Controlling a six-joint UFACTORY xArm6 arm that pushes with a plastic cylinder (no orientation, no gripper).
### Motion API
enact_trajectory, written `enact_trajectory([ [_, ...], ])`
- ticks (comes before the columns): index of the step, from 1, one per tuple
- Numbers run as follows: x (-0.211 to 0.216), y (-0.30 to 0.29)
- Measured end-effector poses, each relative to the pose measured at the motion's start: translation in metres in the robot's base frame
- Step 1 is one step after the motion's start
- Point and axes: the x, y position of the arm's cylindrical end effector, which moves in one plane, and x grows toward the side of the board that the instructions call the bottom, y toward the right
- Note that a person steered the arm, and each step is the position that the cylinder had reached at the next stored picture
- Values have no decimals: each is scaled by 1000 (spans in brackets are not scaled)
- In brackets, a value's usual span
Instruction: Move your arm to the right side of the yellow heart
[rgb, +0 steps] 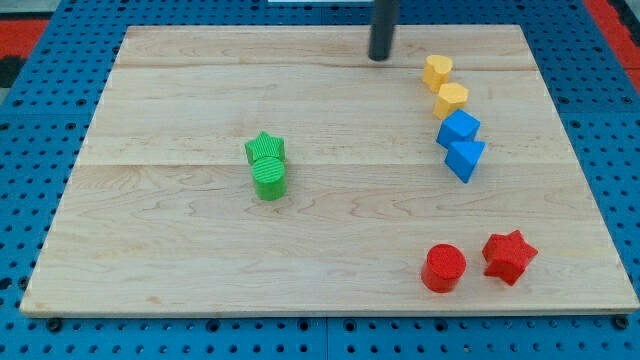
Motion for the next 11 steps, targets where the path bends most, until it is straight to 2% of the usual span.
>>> enact_trajectory([
  [2, -40, -25],
  [4, -42, -25],
  [9, -42, 76],
  [10, -29, 112],
  [11, 29, 160],
])
